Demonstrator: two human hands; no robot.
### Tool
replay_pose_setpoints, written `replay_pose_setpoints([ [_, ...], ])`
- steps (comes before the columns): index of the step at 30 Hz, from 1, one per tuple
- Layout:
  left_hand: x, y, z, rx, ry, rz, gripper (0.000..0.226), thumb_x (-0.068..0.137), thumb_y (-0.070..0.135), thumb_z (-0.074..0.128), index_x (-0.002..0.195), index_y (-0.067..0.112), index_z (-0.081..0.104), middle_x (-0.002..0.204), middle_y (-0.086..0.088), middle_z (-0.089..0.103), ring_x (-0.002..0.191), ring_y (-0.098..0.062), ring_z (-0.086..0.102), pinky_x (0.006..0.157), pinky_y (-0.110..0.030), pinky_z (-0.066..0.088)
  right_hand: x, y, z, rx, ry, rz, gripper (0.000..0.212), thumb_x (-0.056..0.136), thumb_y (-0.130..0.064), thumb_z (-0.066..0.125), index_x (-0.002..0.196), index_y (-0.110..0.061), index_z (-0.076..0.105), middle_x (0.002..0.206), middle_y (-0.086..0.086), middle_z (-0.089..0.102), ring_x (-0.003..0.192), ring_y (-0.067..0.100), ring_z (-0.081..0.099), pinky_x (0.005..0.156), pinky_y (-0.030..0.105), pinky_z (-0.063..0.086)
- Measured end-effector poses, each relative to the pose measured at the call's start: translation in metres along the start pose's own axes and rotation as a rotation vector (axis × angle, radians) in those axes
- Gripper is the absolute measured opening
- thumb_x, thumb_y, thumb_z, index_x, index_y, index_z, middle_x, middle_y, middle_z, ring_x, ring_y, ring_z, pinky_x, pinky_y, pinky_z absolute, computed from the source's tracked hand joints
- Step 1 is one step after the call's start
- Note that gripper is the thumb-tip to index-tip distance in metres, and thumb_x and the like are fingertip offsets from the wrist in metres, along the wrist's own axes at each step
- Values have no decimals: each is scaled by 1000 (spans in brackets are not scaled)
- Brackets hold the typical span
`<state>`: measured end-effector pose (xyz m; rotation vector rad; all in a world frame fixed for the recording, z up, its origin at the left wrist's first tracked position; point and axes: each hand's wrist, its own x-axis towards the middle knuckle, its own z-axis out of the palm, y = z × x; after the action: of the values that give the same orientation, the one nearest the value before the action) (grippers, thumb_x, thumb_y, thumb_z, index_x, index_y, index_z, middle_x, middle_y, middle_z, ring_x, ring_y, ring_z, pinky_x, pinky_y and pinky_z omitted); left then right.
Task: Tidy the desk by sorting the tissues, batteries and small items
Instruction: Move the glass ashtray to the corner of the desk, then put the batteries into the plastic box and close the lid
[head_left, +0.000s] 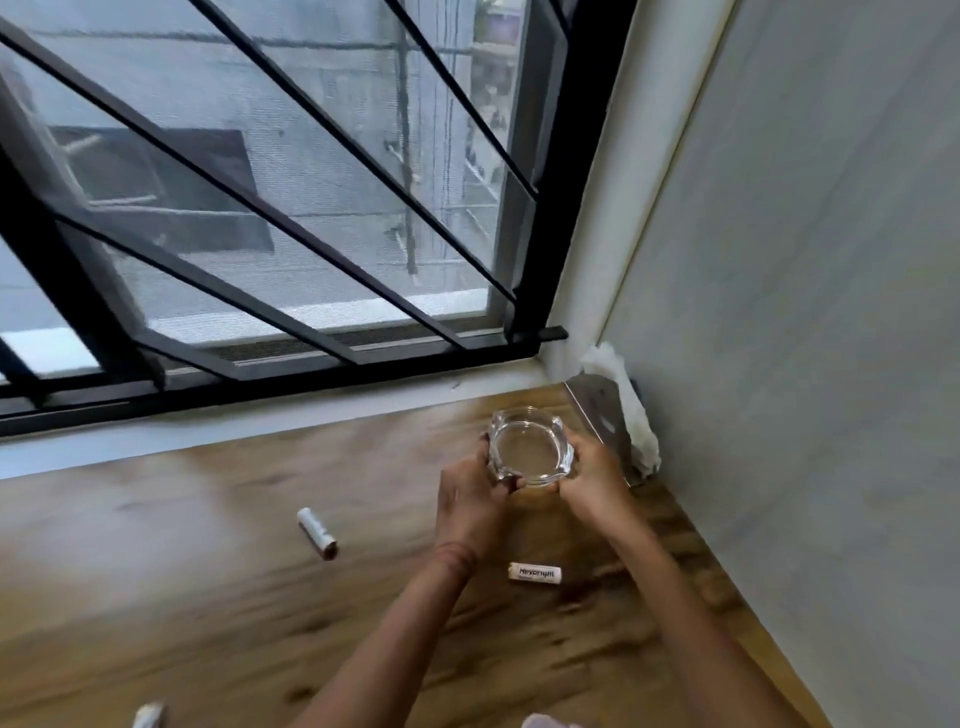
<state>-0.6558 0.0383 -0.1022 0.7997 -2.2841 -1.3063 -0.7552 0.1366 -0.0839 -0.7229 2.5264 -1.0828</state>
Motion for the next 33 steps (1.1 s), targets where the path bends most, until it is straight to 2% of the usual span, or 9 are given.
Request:
replay_pose_setpoints([
  [3,9,-2,12,52,12,-13,41,74,20,72,112,14,59,90,-10,72,88,-28,65,70,-31,49,9,1,-1,-42,-16,-13,78,68,-8,76,138,-10,41,139,7,48,127,22,45,107,36,37],
  [6,14,1,18,88,35,-6,38,75,21,72,111,14,61,89,-12,71,86,-28,64,70,-32,45,15,1,0,-68,4,12,76,72,0,70,140,-8,36,147,5,36,133,21,37,111,29,29],
  [13,8,9,27,138,90,-5,30,77,25,68,105,18,61,92,-9,72,88,-26,65,70,-30,45,15,4,6,-120,99,37,72,74,7,64,139,-8,38,146,3,38,130,22,41,108,37,36],
  [19,4,18,20,181,43,18,35,81,27,66,112,14,57,98,-11,71,93,-28,64,71,-30,44,-3,-9,7,-226,104,52,73,82,5,58,145,-10,25,153,1,24,138,19,26,111,31,23],
  [22,-7,23,7,226,-15,25,49,84,30,63,125,7,48,102,-15,68,97,-30,62,75,-32,44,-21,-18,6,-243,115,36,73,83,8,52,146,-11,20,155,-1,18,141,19,19,113,33,18],
  [26,-33,25,-16,261,-49,-3,64,87,34,59,139,6,35,108,-18,65,101,-28,60,81,-32,45,-51,-26,5,-213,129,4,68,86,7,49,146,-10,22,154,1,20,142,16,14,113,26,13],
  [29,-61,26,-31,266,-74,8,60,89,31,56,139,6,35,123,-18,60,115,-28,55,93,-34,44,-77,-33,4,-128,133,-8,63,87,6,48,144,-10,28,152,2,24,141,15,15,116,29,18],
  [31,-83,24,-41,254,-105,13,54,89,32,56,135,7,42,127,-15,58,118,-26,54,96,-33,43,-98,-38,3,-82,141,-34,59,87,4,49,142,-10,32,150,4,30,139,17,22,113,35,29],
  [33,-104,20,-48,243,-142,7,52,89,34,56,133,10,46,131,-10,57,121,-22,53,97,-29,42,-119,-42,1,-69,162,-61,55,87,-1,51,140,-9,36,146,7,36,135,19,30,111,33,31],
])
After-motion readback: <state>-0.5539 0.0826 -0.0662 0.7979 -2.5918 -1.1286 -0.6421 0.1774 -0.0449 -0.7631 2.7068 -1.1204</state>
